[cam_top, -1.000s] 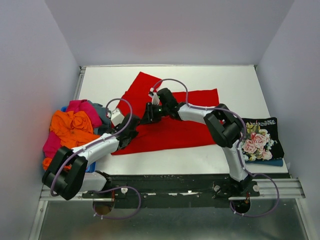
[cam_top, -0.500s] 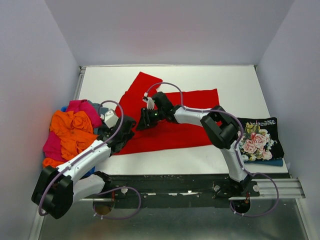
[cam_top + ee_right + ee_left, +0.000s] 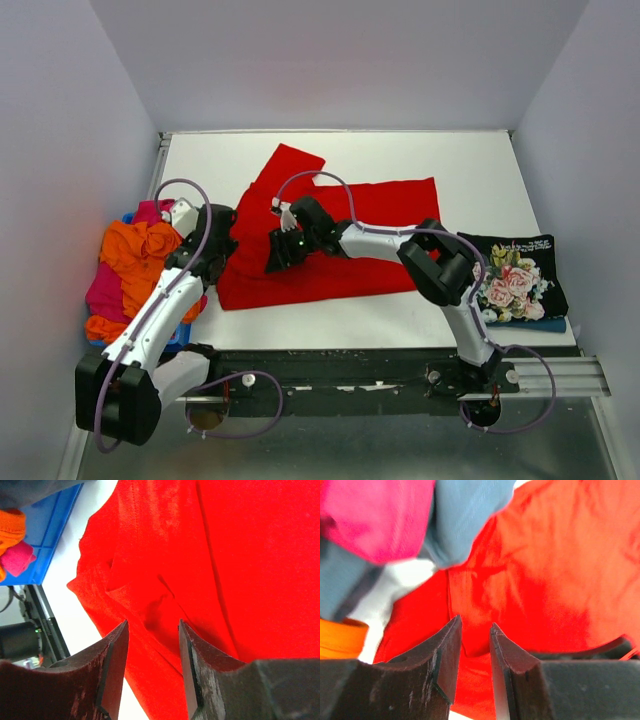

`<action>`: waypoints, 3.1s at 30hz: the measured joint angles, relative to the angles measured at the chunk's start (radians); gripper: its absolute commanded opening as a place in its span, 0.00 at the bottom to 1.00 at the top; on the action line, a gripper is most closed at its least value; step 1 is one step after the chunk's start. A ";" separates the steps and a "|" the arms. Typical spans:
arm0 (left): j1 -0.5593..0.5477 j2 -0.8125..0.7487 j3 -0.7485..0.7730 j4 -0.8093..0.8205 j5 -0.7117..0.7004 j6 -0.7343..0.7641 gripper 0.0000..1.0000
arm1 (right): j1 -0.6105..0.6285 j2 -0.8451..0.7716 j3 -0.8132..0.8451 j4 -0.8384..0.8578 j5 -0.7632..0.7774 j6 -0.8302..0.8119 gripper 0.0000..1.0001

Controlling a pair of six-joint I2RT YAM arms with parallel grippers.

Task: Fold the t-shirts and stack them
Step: Fold the flattened tshirt in 1/3 of the way

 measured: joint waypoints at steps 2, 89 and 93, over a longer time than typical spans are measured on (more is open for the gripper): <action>0.028 0.000 0.042 -0.005 0.003 0.023 0.40 | 0.016 -0.002 0.002 0.004 0.025 -0.031 0.54; 0.152 0.349 -0.082 0.300 0.384 0.156 0.00 | 0.084 -0.043 -0.047 -0.060 0.098 -0.143 0.07; 0.152 0.349 -0.082 0.299 0.384 0.156 0.00 | 0.084 -0.092 -0.095 -0.061 0.098 -0.157 0.29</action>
